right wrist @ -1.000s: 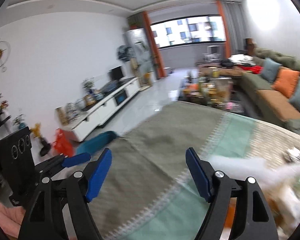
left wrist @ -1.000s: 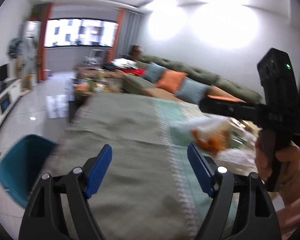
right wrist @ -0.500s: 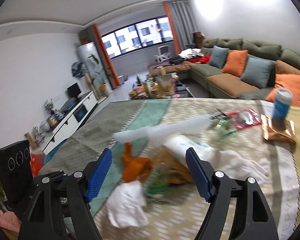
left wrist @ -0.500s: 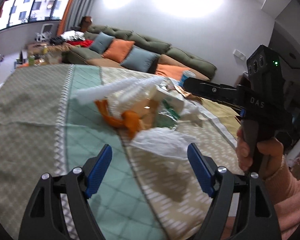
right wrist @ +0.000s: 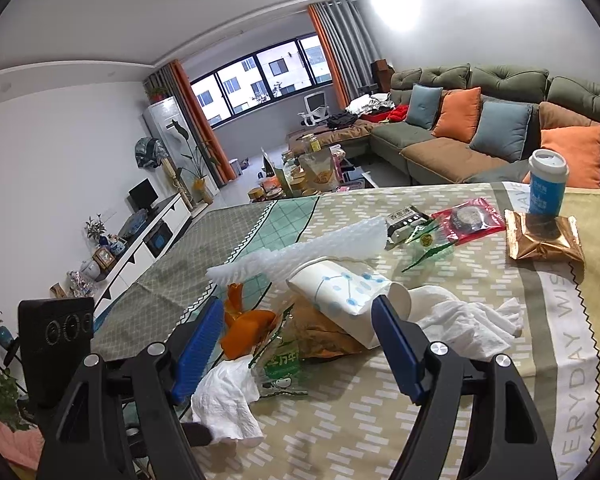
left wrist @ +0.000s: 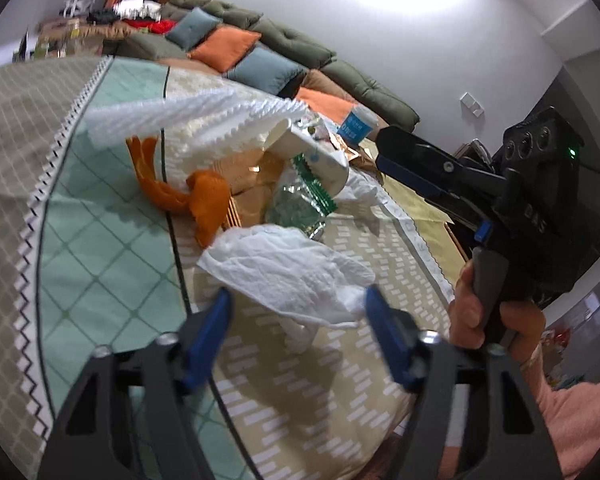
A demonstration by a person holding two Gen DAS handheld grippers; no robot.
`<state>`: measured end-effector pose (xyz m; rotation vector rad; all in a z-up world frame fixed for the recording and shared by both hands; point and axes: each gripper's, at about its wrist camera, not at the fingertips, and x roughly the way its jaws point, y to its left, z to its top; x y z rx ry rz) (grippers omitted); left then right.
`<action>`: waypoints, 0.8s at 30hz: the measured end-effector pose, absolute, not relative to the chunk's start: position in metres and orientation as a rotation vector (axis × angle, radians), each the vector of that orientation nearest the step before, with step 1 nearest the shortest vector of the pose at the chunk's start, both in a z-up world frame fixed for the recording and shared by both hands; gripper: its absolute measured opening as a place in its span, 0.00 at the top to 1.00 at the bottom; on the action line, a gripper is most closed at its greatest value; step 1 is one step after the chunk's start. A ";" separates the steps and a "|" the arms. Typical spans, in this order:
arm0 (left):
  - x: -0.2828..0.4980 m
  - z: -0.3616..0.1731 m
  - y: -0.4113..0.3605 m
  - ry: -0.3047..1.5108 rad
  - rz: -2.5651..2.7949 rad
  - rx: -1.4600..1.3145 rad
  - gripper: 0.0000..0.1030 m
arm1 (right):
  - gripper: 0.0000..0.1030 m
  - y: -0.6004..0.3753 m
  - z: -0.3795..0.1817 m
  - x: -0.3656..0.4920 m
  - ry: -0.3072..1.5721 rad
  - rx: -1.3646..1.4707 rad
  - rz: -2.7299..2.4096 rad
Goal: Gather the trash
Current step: 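Grasp the white tissue with the left tool while the right tool holds the cup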
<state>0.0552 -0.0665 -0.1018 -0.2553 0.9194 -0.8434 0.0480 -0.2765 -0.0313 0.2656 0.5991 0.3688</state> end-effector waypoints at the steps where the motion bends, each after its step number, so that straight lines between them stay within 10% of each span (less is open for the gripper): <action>1: 0.056 -0.104 -0.066 0.927 -0.847 -0.265 0.47 | 0.26 -0.275 -0.031 0.049 0.600 0.263 0.372; 7: 0.060 -0.111 -0.064 0.937 -0.860 -0.285 0.87 | 0.26 -0.271 -0.034 0.054 0.608 0.259 0.380; 24: 0.035 -0.084 -0.023 0.820 -0.809 -0.200 0.90 | 0.32 -0.302 -0.066 0.090 0.719 0.410 0.250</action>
